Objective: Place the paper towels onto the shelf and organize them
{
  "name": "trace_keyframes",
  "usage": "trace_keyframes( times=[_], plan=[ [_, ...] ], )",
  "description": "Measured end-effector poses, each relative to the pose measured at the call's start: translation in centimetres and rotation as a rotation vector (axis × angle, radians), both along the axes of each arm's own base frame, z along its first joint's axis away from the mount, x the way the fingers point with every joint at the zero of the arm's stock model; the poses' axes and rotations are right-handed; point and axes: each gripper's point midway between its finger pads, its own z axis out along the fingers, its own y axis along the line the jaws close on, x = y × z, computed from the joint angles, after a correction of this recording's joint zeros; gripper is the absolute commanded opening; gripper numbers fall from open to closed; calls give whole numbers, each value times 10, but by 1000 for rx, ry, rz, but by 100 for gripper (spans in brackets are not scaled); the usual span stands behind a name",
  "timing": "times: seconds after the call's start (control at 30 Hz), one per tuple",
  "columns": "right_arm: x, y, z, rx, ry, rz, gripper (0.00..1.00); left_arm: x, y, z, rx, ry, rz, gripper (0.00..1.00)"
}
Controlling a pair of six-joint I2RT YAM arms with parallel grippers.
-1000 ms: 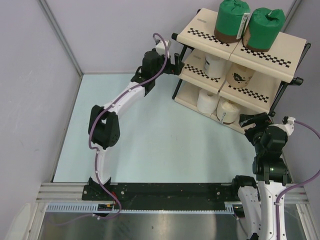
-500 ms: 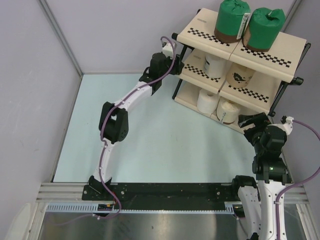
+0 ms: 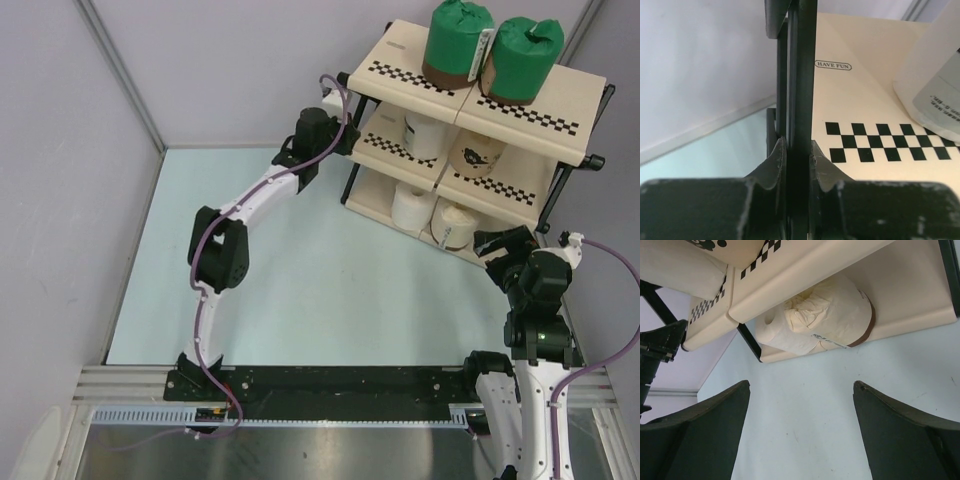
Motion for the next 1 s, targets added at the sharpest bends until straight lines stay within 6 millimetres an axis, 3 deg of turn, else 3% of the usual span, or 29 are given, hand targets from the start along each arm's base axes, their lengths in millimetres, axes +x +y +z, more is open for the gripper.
trace_keyframes(
  times=[0.3, 0.57, 0.8, 1.0],
  plan=[
    [-1, 5, 2, -1, -11, 28, 88, -75, 54, 4, 4, 69, 26, 0],
    [-11, 11, 7, -21, -38, 70, 88, -167, 122, 2, -7, 86, 94, 0],
    [-17, 32, 2, -24, -21, 200, 88, -218, 170, -4, -49, 82, 224, 0],
    [-22, 37, -2, -40, -5, 239, 88, -258, 211, -10, -105, 72, 352, 1]
  ],
)
